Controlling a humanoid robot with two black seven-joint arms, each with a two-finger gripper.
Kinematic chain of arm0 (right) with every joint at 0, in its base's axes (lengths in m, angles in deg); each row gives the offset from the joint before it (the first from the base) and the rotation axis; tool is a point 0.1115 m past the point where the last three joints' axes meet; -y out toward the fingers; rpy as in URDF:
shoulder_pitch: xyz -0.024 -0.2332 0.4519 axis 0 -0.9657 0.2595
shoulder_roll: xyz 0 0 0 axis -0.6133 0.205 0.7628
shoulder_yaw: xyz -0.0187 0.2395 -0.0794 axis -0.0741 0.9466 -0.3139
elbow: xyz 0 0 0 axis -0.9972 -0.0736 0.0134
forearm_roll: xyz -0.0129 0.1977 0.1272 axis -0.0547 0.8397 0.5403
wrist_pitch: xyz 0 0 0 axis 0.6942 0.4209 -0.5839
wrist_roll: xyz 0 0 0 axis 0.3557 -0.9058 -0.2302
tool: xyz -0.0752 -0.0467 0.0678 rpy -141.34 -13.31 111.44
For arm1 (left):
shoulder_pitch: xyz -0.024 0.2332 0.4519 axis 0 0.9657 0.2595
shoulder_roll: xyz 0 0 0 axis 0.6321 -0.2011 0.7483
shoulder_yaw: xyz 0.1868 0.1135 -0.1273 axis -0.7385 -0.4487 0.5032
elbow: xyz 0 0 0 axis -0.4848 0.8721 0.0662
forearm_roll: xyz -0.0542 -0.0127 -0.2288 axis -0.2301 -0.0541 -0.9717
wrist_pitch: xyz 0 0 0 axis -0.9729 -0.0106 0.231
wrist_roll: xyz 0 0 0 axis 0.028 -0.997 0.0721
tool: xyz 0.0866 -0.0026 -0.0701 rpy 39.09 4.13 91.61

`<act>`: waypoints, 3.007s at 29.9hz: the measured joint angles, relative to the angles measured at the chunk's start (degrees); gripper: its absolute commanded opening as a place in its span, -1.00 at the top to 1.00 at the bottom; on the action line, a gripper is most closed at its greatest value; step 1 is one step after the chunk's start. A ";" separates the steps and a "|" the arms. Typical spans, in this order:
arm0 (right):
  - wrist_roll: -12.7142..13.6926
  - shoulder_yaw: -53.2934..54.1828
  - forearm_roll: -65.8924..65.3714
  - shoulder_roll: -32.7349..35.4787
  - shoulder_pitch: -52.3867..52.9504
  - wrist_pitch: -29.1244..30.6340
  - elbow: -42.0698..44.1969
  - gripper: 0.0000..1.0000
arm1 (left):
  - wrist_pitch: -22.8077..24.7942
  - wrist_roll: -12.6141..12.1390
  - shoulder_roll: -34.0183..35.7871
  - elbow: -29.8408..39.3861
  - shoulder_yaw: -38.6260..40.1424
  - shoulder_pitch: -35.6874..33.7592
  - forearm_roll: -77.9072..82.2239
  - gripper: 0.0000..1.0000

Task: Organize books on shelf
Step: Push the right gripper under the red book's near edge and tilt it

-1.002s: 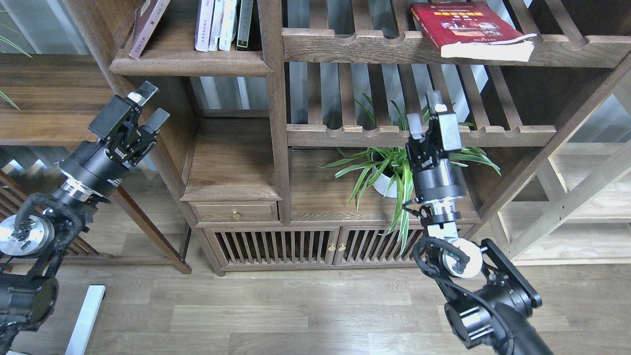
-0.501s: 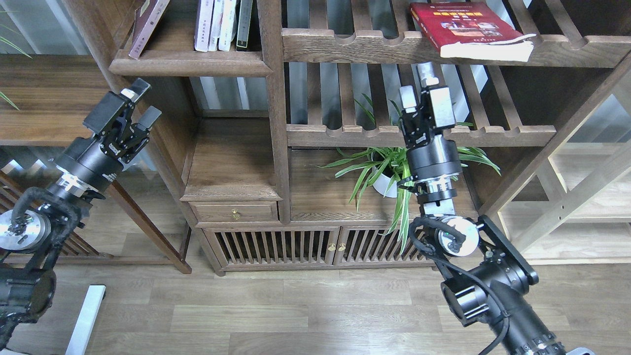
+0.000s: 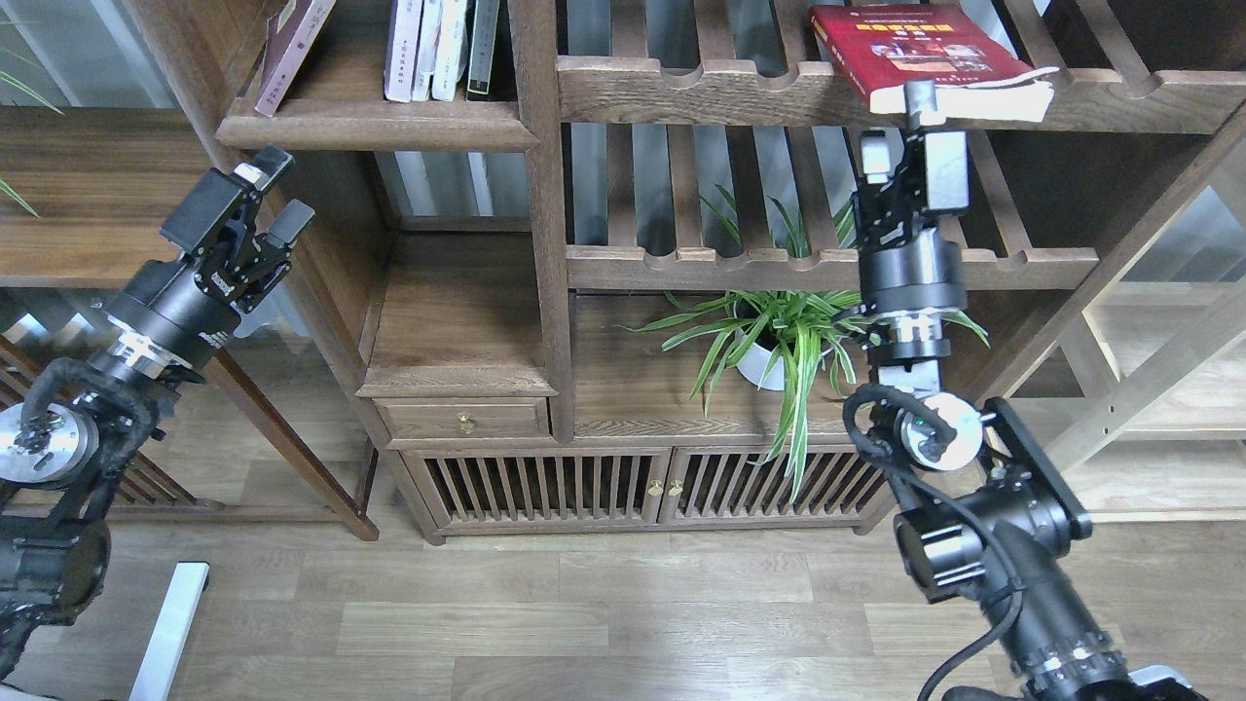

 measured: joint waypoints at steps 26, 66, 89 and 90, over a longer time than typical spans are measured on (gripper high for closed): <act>-0.29 -0.10 1.81 2.08 2.74 0.00 1.45 -0.99 | 0.00 0.00 0.13 0.79 0.18 -0.39 -0.07 -0.99; -0.37 0.01 1.93 1.15 6.64 0.00 6.93 -0.99 | 0.00 0.00 1.28 1.05 1.46 -0.87 -0.23 -0.99; -0.37 0.69 2.13 1.54 8.36 -7.06 7.69 -0.62 | 0.00 0.00 1.97 1.23 1.82 -0.85 -0.39 -0.99; -0.39 0.77 2.13 1.65 8.36 -6.90 7.69 -0.56 | 0.00 0.00 1.97 1.23 1.82 -0.85 -0.40 -0.99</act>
